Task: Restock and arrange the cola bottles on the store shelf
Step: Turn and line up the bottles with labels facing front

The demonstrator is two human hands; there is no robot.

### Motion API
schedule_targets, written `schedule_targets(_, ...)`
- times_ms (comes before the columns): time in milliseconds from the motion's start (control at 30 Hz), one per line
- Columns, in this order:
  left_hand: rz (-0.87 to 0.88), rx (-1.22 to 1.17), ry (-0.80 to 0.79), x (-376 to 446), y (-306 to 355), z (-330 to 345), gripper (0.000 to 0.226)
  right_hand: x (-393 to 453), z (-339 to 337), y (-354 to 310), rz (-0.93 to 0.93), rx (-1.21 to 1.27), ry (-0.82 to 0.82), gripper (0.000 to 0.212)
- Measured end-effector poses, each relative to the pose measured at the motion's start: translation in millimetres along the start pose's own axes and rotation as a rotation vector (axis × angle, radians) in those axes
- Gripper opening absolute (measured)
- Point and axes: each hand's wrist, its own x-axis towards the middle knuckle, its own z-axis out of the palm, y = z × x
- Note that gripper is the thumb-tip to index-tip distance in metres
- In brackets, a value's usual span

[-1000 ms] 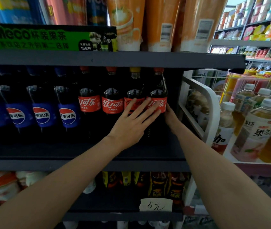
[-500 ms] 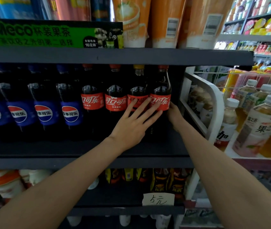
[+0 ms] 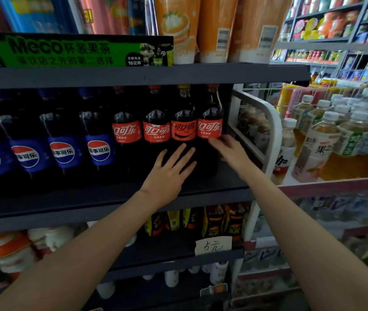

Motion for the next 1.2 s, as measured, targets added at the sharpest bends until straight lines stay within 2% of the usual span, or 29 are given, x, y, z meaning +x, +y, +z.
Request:
schedule_targets(67, -0.034, -0.056, -0.004, -6, 2, -1, 0.07, -7, 8, 4, -0.029, -0.241, 0.004, 0.061)
schedule_targets(133, -0.047, -0.099, -0.05, -9, 4, 1, 0.068, -12, 16, 5, -0.036, -0.348, 0.056, 0.065)
schedule_targets(300, -0.042, -0.107, -0.09, -12, 6, 5, 0.062, -8, 27, 2, 0.022, -0.415, 0.104, 0.056)
schedule_targets(633, -0.066, -0.076, -0.142, -10, 10, 10, 0.065, -2, 37, 5, 0.079, -0.464, 0.169, 0.056)
schedule_targets(733, -0.099, -0.089, -0.127, -14, 9, 7, 0.066, -6, 37, 2, 0.101, -0.444, 0.184, 0.061)
schedule_targets(800, -0.127, -0.089, -0.101, -25, 5, 7, 0.067, -16, 40, -2, 0.026, -0.439, 0.319, 0.06)
schedule_targets(867, -0.136, -0.055, -0.03, -43, -6, 6, 0.068, -28, 49, -14, -0.156, -0.37, 0.525, 0.042)
schedule_targets(933, -0.183, -0.012, 0.01, -67, -24, 4, 0.07, -42, 67, -35, -0.311, -0.256, 0.615, 0.029)
schedule_targets(1067, -0.257, 0.011, -0.008, -122, -68, 6, 0.069, -70, 128, -78, -0.506, -0.181, 0.547, 0.026)
schedule_targets(1200, -0.33, 0.042, -0.062, -197, -117, 14, 0.068, -93, 214, -99, -0.495, -0.255, 0.415, 0.03)
